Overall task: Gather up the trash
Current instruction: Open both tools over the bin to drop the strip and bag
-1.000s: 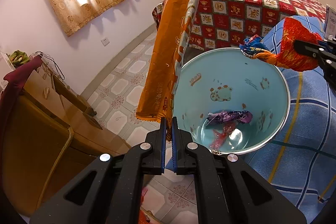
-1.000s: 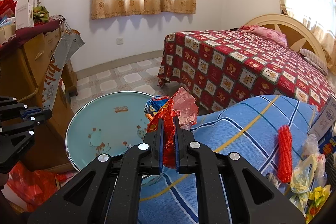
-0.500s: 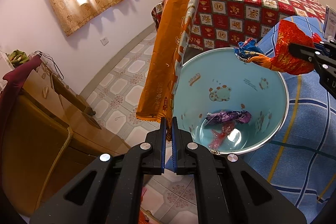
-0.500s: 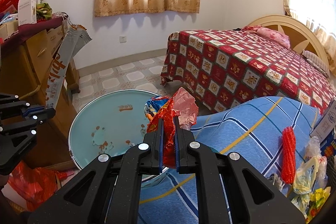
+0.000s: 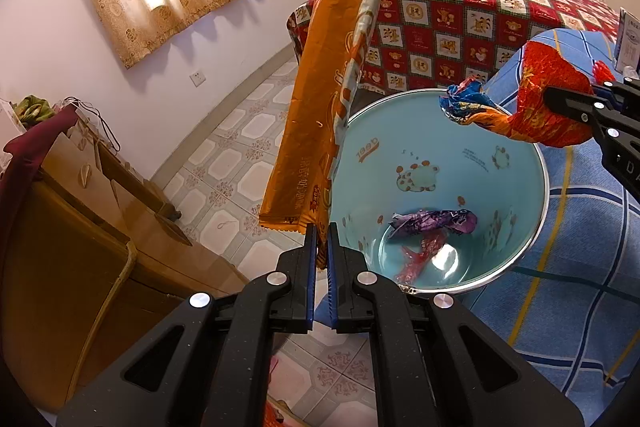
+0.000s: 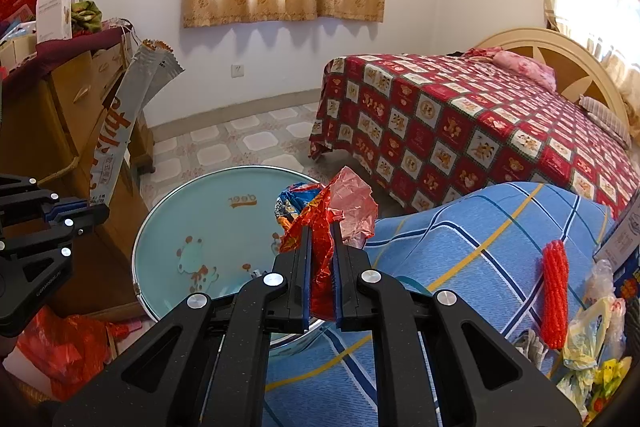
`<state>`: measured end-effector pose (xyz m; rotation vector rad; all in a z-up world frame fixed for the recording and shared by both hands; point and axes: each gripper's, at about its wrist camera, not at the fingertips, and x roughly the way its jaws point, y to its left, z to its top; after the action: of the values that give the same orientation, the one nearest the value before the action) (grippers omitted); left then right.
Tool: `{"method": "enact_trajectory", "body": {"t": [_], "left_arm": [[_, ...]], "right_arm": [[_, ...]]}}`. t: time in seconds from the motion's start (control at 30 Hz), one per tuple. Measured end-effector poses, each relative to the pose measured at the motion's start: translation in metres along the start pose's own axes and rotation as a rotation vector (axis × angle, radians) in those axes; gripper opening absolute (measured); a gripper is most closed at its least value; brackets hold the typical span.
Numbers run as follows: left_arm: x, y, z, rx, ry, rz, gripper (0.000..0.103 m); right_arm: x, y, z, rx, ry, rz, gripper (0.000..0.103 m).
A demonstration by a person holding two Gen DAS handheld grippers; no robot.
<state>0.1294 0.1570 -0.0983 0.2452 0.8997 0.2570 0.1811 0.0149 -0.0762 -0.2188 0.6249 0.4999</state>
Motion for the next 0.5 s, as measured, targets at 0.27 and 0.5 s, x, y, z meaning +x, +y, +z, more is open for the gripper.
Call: {"method": "enact_trajectory", "body": {"t": [0.27, 0.5], "left_arm": [[0.002, -0.001, -0.001, 0.001, 0.004, -0.009, 0.008], [0.005, -0.012, -0.003, 0.019, -0.003, -0.046, 0.047]], "right_arm": [[0.002, 0.002, 0.0, 0.002, 0.007, 0.01, 0.009], [0.001, -0.004, -0.005, 0.026, 0.011, 0.027, 0.051]]}}
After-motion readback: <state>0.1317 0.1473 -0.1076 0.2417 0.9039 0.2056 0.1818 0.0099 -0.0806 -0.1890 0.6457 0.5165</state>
